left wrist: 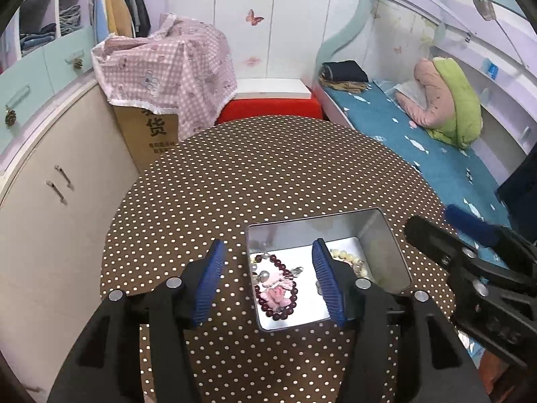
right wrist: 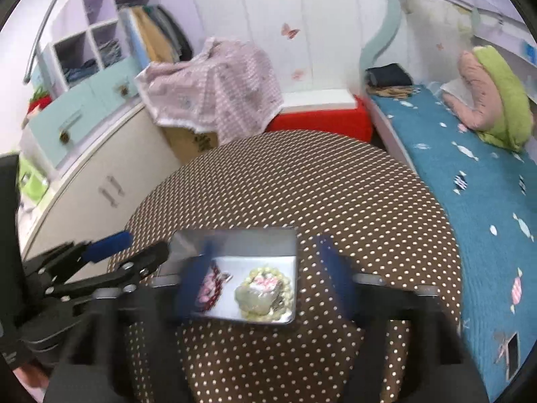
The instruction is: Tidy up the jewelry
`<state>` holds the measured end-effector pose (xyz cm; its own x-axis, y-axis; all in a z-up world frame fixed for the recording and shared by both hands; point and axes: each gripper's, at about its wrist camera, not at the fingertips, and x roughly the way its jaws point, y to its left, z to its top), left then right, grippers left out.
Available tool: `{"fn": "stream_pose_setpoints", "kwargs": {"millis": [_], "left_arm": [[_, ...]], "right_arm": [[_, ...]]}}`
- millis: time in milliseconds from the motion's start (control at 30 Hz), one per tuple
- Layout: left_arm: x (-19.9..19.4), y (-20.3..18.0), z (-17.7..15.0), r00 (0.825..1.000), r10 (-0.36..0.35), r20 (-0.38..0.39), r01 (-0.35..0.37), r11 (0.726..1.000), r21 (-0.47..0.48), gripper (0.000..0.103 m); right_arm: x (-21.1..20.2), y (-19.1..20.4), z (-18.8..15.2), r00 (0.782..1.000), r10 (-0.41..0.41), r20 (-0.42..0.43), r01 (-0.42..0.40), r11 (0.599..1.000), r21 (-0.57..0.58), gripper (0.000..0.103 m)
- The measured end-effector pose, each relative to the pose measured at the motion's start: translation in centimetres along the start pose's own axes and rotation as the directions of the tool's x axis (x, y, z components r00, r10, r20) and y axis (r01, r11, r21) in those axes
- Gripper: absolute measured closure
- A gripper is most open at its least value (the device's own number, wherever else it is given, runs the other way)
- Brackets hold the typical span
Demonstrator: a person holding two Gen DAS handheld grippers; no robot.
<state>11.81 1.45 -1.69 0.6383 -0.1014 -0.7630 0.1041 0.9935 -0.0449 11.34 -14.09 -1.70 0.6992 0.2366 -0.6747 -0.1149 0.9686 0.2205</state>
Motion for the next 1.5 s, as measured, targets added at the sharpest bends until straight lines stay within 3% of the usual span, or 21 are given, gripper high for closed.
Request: {"fn": "stream_pose_setpoints", "kwargs": {"millis": [433,700,900,967,1500], "left_arm": [[-1.9,-0.2,-1.7,1.000,0.020,0.014,-0.019,1.000,-0.021,0.051],[-4.8,-1.7,-3.5,0.999,0.024,0.048,-0.024,1.000,0.000,0.051],[-7.0,-2.4,-4.5,0.996,0.033,0.088,-0.031,0.999,-0.016,0.046],[-7.5,-2.3,-4.6,0.994,0.037,0.103,-0.035,0.999,-0.020,0.043],[-10.5,-3.1,-6.2,0.985,0.047,0.168,-0.045,0.999,-0.012,0.043]], "right_arm": [[-1.8,-0.3,-1.2,0.998,-0.070,0.005,0.070,0.998,-0.004,0.032],[-4.9,0.7,-3.2,0.990,-0.127,0.058,0.130,0.990,-0.052,0.020],[-7.0,0.9,-4.3,0.980,-0.178,0.087,0.184,0.980,-0.077,0.018],[-7.6,0.7,-4.5,0.978,-0.186,0.095,0.193,0.979,-0.070,0.018],[-10.4,0.2,-5.9,0.975,-0.184,0.121,0.192,0.980,-0.058,0.018]]}}
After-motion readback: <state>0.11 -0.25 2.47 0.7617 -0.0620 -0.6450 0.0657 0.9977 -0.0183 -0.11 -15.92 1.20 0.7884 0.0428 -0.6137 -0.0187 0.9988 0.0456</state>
